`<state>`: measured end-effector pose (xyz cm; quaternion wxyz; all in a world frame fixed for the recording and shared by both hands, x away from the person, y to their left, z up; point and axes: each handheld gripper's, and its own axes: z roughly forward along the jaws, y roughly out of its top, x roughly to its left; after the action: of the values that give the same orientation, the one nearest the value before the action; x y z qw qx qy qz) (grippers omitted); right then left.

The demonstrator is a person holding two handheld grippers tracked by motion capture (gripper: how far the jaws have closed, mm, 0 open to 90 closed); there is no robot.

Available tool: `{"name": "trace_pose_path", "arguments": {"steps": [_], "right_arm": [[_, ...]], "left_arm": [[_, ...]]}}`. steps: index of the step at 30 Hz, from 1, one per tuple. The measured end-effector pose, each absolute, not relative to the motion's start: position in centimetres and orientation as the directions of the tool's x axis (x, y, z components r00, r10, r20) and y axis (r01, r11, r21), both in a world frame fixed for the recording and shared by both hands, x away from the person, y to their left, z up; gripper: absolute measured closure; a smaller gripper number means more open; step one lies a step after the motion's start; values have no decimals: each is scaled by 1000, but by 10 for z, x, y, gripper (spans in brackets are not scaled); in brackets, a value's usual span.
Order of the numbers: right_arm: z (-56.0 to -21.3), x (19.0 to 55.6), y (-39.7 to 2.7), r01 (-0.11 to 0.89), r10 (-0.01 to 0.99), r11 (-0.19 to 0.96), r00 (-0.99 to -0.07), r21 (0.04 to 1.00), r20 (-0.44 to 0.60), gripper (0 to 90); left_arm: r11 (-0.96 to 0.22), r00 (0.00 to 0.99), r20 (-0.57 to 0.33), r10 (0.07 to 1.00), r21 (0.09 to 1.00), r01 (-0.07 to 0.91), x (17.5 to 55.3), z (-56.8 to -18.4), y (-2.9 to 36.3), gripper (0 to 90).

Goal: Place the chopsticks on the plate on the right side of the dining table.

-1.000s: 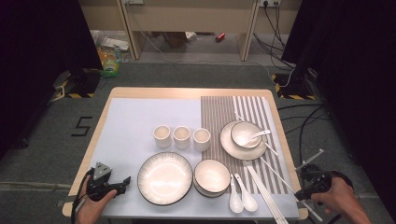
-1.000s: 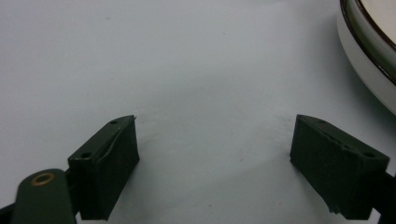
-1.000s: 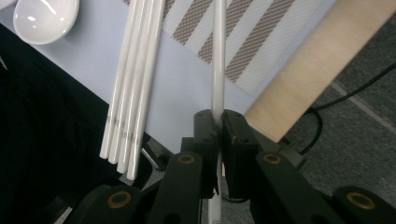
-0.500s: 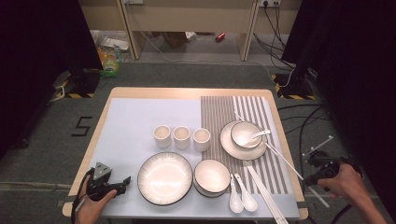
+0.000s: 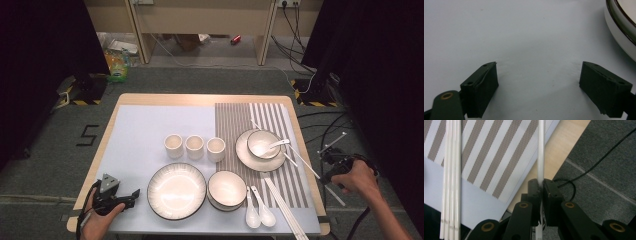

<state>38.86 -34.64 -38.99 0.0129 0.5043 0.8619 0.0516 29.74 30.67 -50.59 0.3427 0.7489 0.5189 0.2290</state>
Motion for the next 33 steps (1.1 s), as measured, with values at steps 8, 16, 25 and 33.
{"name": "trace_pose_path", "arguments": {"steps": [8,16,25,33], "right_arm": [[-393,415,-338,858,864,501,-504,114,-1,847],[-400,438,-324,852,859,509,-511,120,-13,847],[-405,459,-305,841,850,524,-527,131,-15,847],[-405,476,-293,840,851,521,-525,150,-12,847]], "left_arm": [[-228,357,-12,934,750,621,297,-506,307,143],[-230,361,-15,932,746,626,297,-505,307,143],[-230,359,-12,933,748,623,297,-505,307,143],[-232,361,-13,932,745,625,297,-505,307,143]]}}
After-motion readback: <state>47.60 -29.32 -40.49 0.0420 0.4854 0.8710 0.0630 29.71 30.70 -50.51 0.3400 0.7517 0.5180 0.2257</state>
